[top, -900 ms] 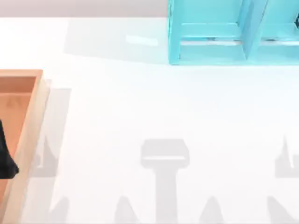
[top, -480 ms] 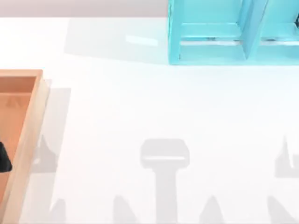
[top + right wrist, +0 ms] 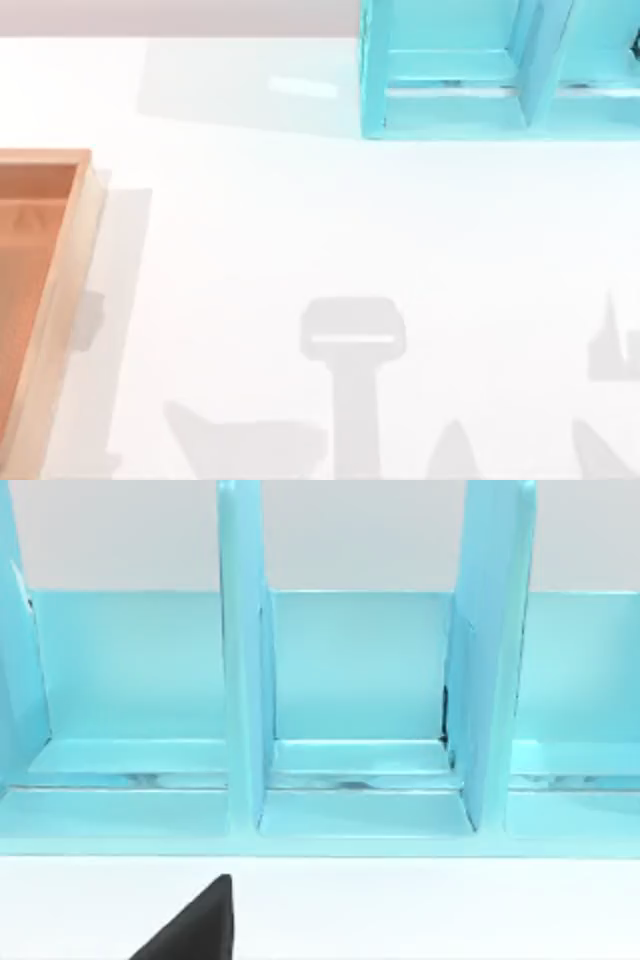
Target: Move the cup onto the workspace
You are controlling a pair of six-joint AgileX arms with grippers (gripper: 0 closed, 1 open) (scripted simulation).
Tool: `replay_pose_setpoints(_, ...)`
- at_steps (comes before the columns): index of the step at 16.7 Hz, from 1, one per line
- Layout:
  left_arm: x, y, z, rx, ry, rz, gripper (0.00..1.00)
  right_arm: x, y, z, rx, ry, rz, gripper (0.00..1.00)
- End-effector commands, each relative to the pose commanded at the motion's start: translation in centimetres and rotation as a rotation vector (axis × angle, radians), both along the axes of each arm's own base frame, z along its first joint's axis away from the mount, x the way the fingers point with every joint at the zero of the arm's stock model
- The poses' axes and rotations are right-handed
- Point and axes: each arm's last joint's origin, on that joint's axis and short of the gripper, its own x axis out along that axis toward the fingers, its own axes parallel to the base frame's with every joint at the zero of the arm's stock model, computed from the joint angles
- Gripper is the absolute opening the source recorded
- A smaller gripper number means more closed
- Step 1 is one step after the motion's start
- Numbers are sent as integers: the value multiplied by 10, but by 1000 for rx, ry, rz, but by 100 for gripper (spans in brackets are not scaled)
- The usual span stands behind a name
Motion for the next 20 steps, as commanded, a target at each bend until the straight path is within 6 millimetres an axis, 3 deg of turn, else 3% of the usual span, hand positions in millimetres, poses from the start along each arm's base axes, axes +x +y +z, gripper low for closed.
replay_pose_setpoints(4, 44, 19, 7, -30, 345, 1, 100, 0, 0, 0, 0, 0, 0, 100)
replay_pose_setpoints(9, 86, 40, 6, -75, 611, -7, 100, 0, 0, 0, 0, 0, 0, 100)
replay_pose_setpoints(17, 96, 44, 5, -86, 661, -12, 100, 0, 0, 0, 0, 0, 0, 100)
replay_pose_setpoints(20, 98, 45, -14, -89, 668, -9, 100, 0, 0, 0, 0, 0, 0, 100)
